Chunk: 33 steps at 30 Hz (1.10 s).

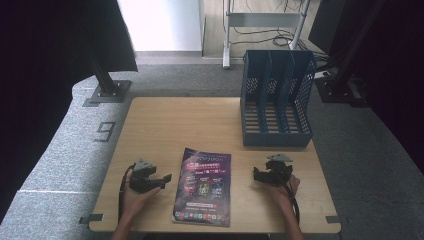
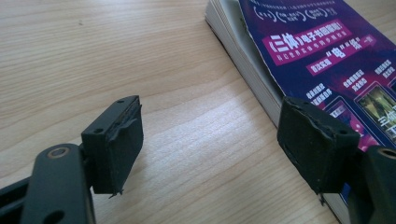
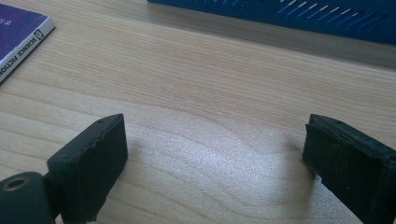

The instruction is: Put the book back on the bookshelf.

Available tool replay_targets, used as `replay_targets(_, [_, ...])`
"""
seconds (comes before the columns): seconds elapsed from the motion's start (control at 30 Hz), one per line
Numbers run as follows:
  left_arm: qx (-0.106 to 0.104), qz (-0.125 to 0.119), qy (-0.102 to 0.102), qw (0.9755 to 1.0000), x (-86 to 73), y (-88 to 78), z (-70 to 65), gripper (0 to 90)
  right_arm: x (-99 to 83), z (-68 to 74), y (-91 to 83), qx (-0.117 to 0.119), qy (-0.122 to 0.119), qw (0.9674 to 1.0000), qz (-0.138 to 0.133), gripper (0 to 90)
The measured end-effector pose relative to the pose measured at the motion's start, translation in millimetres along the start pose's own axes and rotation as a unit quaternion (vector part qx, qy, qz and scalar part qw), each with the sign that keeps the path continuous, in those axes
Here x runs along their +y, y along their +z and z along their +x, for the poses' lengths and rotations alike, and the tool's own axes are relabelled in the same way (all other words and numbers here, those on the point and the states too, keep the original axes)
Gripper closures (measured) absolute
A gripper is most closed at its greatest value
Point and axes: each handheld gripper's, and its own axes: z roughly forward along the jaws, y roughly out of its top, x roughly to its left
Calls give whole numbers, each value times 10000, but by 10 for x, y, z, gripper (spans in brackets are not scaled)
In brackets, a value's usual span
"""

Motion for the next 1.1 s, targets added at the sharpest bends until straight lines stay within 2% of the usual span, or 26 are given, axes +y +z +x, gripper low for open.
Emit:
replay_targets(0.43, [-83,-42,-31,10000,-12,-21,4,226,6,-18,-13,-64,75,9999,-37,127])
replay_targets(0.5, [-84,31,15,10000,-23,15,-2,226,10,-23,-13,-66,79,9999,-34,136])
replay_targets(0.67, [-217,48,23,9998,-30,20,-38,226,27,-8,-23,-87,126,9999,-19,148])
replay_targets(0.87, [-270,47,49,9996,-13,37,-71,226,61,78,-108,97,181,9995,-254,165])
replay_targets(1.1, [-237,56,1,9997,-26,63,-62,227,117,225,-163,387,10,9984,-403,171])
